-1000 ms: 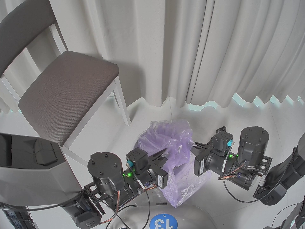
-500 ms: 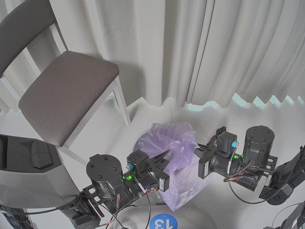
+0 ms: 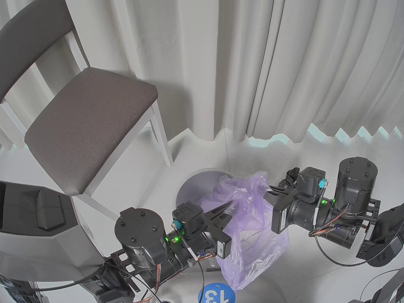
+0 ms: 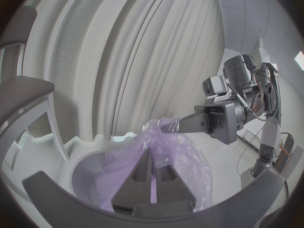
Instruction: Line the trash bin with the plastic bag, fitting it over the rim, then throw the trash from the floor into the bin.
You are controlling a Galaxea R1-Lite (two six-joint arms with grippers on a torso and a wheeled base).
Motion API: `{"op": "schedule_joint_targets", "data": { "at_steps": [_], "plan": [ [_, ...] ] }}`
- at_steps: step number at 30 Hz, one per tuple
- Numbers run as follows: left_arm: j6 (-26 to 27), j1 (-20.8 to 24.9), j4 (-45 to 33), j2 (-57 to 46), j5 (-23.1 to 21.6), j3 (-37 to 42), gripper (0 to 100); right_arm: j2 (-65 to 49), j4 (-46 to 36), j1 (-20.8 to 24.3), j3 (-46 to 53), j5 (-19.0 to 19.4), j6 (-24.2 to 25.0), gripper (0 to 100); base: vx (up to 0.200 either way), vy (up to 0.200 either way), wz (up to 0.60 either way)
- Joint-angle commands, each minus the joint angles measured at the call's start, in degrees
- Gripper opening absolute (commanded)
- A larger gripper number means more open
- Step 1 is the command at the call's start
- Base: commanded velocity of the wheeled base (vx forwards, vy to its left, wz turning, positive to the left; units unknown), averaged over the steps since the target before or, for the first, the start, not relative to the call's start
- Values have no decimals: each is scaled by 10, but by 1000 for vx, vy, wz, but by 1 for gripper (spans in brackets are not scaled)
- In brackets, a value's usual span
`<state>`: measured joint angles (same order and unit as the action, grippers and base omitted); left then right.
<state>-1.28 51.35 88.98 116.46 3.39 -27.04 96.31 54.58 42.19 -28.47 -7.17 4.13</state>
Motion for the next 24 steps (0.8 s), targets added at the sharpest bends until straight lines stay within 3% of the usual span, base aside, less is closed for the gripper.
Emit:
{"op": "schedule_joint_targets", "data": {
  "at_steps": [1, 17, 24],
  "plan": [
    [0, -12, 8, 9, 0, -6, 0, 26, 5, 0, -5, 1, 3, 0, 0, 0, 0],
    [-7, -106, 3, 67, -6, -74, 0, 103, 55, -4, -52, -3, 72, 0, 0, 0, 0],
    [-8, -140, -5, 92, -7, -99, 0, 136, 60, -36, -74, -2, 76, 0, 0, 0, 0]
  ]
}}
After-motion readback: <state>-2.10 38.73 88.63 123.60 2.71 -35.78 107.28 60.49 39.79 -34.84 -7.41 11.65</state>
